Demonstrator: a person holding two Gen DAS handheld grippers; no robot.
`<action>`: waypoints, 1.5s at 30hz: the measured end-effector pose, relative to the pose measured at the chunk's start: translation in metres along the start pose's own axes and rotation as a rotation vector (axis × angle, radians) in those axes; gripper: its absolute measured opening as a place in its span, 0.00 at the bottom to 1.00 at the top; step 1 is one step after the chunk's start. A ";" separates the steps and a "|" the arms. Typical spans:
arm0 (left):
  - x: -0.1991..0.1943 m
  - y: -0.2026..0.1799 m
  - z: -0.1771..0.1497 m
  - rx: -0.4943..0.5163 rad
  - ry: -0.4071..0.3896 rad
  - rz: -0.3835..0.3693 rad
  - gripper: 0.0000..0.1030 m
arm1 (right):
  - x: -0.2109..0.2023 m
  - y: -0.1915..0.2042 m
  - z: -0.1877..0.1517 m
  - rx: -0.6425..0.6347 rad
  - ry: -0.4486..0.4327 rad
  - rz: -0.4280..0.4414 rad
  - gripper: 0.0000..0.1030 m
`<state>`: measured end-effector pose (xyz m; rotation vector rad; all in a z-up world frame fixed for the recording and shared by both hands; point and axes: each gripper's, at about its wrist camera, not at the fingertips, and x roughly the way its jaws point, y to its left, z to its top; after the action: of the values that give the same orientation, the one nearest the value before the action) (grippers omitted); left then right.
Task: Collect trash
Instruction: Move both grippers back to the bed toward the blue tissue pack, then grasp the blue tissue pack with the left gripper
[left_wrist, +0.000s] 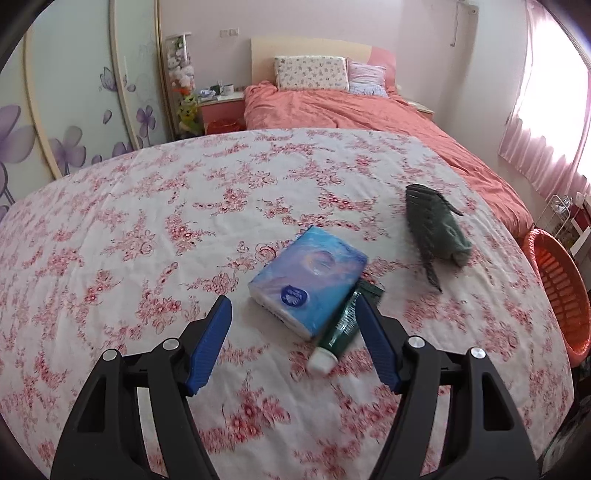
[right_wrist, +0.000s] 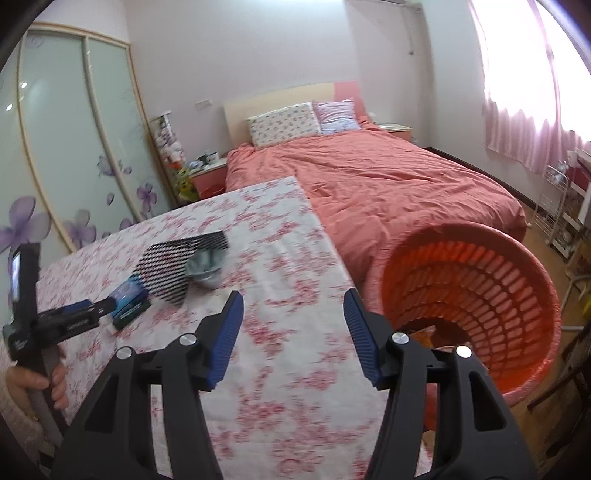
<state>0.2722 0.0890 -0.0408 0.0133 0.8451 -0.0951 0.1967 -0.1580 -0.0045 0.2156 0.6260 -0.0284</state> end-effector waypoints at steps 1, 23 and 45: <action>0.002 0.002 0.001 -0.001 0.005 -0.012 0.67 | 0.002 0.004 0.000 -0.006 0.005 0.003 0.54; 0.041 0.009 0.024 0.080 0.073 -0.017 0.83 | 0.029 0.038 0.002 -0.086 0.067 0.035 0.55; 0.042 0.041 0.025 0.052 0.054 0.029 0.51 | 0.056 0.087 0.017 -0.086 0.101 0.144 0.56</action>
<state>0.3223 0.1257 -0.0569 0.0773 0.8961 -0.0899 0.2602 -0.0746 -0.0070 0.1792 0.7092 0.1491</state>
